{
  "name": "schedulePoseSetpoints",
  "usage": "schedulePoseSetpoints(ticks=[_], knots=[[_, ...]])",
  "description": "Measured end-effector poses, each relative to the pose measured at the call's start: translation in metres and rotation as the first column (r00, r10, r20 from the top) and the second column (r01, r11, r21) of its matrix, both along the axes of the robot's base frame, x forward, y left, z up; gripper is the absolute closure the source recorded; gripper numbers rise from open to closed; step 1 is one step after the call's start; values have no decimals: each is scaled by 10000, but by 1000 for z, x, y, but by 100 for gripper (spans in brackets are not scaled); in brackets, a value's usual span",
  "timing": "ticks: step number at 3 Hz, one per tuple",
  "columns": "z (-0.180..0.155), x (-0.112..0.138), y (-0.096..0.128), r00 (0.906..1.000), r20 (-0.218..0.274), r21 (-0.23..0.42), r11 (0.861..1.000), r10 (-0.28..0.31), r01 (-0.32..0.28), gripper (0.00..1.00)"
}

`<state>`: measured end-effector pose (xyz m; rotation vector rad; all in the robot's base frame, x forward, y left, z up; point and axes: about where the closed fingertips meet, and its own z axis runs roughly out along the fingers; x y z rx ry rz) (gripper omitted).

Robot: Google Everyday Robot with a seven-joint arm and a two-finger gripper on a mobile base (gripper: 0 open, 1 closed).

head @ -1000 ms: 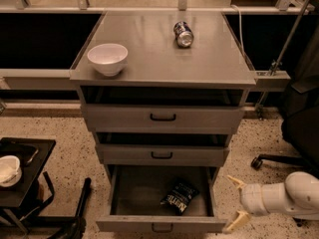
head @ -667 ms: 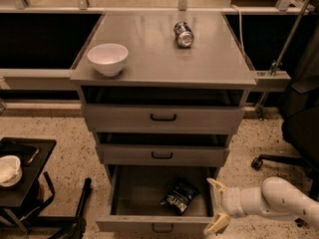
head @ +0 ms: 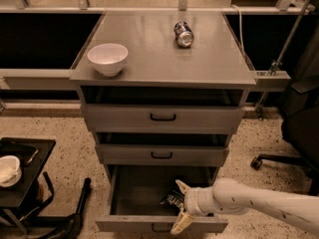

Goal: Pick blue chip bag from bottom drawer and place on counter

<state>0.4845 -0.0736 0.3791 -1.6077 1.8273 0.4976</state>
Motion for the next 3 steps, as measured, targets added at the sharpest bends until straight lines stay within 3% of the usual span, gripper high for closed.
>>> schedulePoseSetpoints(ticks=[1,2,3], knots=[[0,0,-1,10000,1,1,10000,-19,19,0],[-12,13,4,9986,473,-285,9993,-218,232,0],[-42,53,9,9899,1332,-1165,9911,-485,642,0]])
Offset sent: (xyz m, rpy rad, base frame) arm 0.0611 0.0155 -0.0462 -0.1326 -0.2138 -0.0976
